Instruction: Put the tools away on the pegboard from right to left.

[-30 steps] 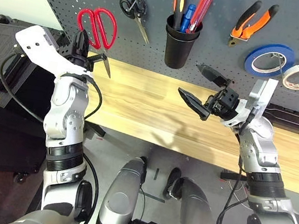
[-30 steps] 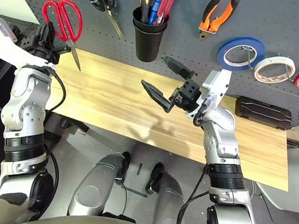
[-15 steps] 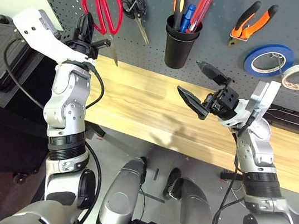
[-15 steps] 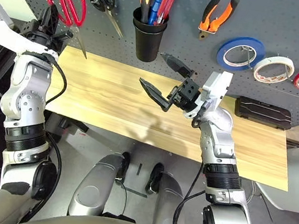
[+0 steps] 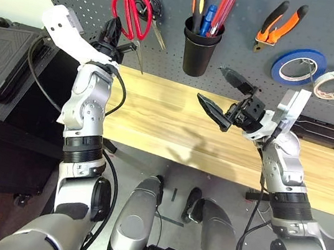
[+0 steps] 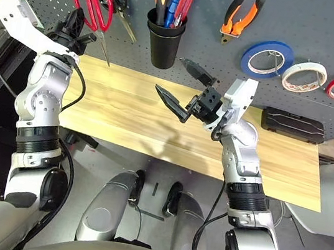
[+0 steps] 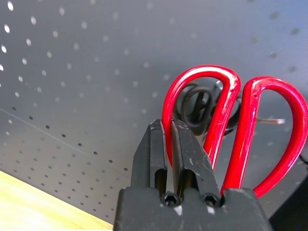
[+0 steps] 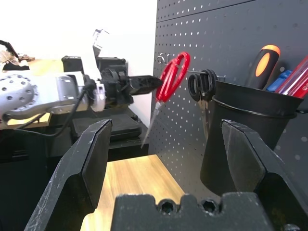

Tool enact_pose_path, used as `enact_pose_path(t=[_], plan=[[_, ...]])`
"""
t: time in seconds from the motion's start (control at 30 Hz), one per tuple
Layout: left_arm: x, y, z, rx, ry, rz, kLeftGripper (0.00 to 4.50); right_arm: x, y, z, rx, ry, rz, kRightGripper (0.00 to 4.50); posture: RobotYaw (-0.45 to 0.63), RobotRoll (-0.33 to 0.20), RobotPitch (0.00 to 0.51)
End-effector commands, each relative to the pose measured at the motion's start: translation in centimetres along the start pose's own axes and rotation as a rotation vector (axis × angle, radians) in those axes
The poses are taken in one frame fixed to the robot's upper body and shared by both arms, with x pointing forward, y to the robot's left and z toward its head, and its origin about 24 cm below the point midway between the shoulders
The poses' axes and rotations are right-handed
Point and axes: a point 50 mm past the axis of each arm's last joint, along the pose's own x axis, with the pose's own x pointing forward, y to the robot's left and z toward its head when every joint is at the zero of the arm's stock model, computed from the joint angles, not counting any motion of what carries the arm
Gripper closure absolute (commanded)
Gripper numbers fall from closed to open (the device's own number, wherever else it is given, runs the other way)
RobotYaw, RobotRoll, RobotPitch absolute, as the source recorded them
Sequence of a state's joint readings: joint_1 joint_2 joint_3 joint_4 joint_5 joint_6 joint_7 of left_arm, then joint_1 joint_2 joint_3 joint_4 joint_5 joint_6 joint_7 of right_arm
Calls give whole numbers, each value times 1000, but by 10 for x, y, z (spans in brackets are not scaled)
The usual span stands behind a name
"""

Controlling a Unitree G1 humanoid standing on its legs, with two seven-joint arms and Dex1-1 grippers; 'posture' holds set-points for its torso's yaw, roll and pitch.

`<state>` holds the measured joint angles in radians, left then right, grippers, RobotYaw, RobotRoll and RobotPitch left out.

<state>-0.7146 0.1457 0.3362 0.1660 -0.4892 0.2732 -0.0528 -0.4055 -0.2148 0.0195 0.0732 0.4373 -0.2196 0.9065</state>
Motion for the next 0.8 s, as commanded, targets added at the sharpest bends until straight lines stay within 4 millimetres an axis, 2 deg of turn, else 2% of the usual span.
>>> enact_pose_path(t=[0.03,0.2,0.33,0.5,0.6,0.73,0.8], plan=[[12,-1,-2,27,-3,-13,4476,-1,3,0,-16,3,6,0,268,0,206],[28,-5,-12,35,25,-38,4476,0,3,-2,-24,16,-6,0,251,0,203],[30,1,-24,72,79,-46,4476,0,3,-5,-37,28,-26,0,236,0,204],[18,14,-36,150,131,-60,2928,-2,-4,-12,-71,72,-129,0,227,0,204],[5,21,-39,197,144,-97,1674,-7,-10,-19,-82,132,-223,0,225,0,204],[-26,30,-42,291,180,-180,119,-22,-18,-30,-96,205,-370,0,221,0,197],[-39,41,-42,347,187,-181,50,-31,-22,-35,-119,242,-450,0,216,0,193]])
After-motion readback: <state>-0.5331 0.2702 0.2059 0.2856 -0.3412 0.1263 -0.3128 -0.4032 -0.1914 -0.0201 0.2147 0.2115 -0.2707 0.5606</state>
